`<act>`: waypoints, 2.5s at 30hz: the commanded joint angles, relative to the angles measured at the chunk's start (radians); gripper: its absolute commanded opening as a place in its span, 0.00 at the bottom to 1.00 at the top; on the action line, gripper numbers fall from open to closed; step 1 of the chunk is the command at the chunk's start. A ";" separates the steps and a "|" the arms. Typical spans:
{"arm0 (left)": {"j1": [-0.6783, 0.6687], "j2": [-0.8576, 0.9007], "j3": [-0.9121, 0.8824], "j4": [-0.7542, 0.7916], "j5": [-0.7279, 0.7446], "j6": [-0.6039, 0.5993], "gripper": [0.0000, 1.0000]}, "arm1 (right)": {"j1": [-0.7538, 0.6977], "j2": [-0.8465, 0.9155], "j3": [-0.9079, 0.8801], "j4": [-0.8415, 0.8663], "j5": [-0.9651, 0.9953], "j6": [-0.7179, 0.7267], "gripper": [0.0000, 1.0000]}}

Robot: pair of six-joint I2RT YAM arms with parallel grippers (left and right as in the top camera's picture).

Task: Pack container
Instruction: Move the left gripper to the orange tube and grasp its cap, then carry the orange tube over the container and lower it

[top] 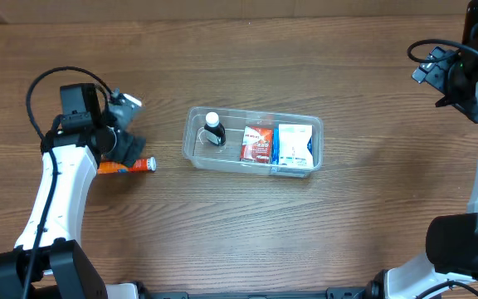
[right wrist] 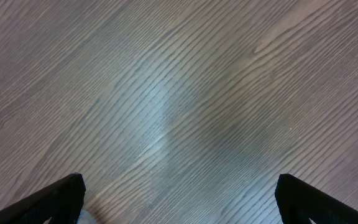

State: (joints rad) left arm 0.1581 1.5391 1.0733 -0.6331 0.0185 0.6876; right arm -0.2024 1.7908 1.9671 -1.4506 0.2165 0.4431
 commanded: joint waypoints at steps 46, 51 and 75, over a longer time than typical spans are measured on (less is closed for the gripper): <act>0.000 0.321 0.394 -0.251 0.176 -0.603 0.04 | -0.001 -0.008 0.013 0.005 0.008 -0.005 1.00; -0.105 0.321 0.716 -0.452 0.332 -0.341 0.04 | -0.001 -0.008 0.013 0.005 0.008 -0.005 1.00; -0.637 0.322 0.422 -0.481 0.254 0.681 0.04 | -0.001 -0.008 0.013 0.005 0.008 -0.005 1.00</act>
State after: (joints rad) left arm -0.4782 1.8618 1.5490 -1.1599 0.2581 1.3354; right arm -0.2024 1.7908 1.9671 -1.4502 0.2165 0.4435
